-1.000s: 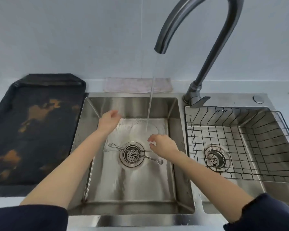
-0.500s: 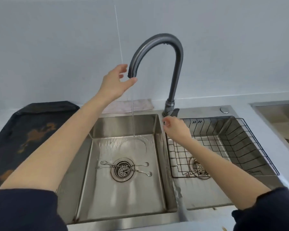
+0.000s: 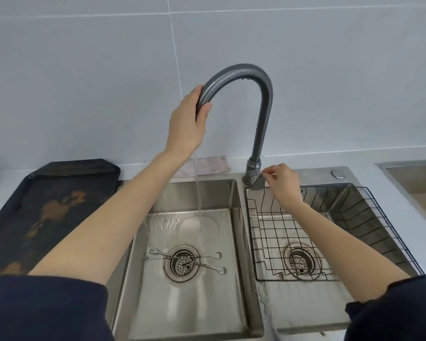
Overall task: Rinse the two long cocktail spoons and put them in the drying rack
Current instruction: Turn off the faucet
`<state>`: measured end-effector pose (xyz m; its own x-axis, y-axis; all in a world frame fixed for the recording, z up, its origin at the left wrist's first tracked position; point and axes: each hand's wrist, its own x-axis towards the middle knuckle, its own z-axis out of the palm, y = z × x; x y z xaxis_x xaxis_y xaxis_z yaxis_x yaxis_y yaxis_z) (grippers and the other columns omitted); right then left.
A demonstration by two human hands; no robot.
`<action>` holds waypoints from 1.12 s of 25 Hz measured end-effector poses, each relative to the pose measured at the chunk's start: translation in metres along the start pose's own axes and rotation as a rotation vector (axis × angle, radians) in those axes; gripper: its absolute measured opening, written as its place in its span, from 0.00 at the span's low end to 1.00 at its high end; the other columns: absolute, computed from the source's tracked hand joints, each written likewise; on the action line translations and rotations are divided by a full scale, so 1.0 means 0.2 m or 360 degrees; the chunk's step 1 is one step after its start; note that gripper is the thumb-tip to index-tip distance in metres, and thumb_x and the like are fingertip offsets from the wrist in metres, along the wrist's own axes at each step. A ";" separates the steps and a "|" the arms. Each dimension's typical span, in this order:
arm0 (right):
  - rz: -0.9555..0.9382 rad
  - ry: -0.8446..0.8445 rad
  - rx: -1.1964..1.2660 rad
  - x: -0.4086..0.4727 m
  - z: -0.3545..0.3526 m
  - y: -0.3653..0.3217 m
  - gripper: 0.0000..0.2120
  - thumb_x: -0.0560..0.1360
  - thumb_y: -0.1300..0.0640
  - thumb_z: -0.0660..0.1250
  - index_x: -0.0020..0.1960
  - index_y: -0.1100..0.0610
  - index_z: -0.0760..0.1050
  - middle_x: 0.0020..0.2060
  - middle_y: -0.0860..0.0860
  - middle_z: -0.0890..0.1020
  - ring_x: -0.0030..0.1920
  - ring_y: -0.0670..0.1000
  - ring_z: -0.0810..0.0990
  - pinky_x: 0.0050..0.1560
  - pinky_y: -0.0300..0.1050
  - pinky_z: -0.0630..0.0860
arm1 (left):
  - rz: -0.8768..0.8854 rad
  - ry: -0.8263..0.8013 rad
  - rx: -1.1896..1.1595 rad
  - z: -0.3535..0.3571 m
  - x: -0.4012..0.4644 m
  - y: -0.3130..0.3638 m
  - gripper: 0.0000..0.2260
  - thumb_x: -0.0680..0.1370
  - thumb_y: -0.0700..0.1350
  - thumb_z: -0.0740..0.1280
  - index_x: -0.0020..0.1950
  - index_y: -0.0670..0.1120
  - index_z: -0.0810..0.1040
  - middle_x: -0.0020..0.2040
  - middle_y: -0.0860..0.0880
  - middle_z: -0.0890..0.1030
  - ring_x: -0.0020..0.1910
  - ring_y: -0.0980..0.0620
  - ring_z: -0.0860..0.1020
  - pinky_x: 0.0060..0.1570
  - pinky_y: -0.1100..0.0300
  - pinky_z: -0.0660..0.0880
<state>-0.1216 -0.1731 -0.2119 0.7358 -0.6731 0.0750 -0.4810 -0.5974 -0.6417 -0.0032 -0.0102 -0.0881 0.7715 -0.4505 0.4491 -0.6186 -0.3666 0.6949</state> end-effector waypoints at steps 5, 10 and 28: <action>-0.0072 -0.0010 -0.0055 0.03 -0.03 0.01 0.08 0.76 0.61 0.65 0.50 0.61 0.82 0.49 0.59 0.83 0.50 0.59 0.81 0.51 0.48 0.75 | 0.0036 0.0065 -0.0040 0.01 0.00 -0.05 0.17 0.79 0.44 0.57 0.68 0.42 0.68 0.53 0.40 0.80 0.51 0.44 0.79 0.56 0.52 0.74; -0.0123 -0.0077 -0.0139 0.05 -0.07 0.00 0.09 0.76 0.60 0.65 0.51 0.61 0.82 0.49 0.58 0.83 0.51 0.59 0.80 0.51 0.51 0.77 | 0.0030 0.0082 -0.0063 0.02 0.00 -0.06 0.19 0.79 0.46 0.58 0.69 0.43 0.67 0.53 0.41 0.81 0.49 0.43 0.80 0.56 0.49 0.75; 0.0061 -0.0113 -0.0184 0.13 -0.09 -0.09 0.10 0.77 0.59 0.63 0.53 0.58 0.81 0.49 0.62 0.84 0.53 0.62 0.79 0.55 0.52 0.77 | 0.0040 0.0083 -0.0169 0.02 -0.02 -0.06 0.18 0.79 0.46 0.57 0.69 0.46 0.68 0.52 0.44 0.81 0.50 0.46 0.80 0.57 0.52 0.76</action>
<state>-0.1026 -0.1874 -0.1850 0.7459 -0.6660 -0.0047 -0.5580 -0.6211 -0.5504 0.0000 -0.0071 -0.1002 0.7644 -0.4146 0.4937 -0.6207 -0.2661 0.7375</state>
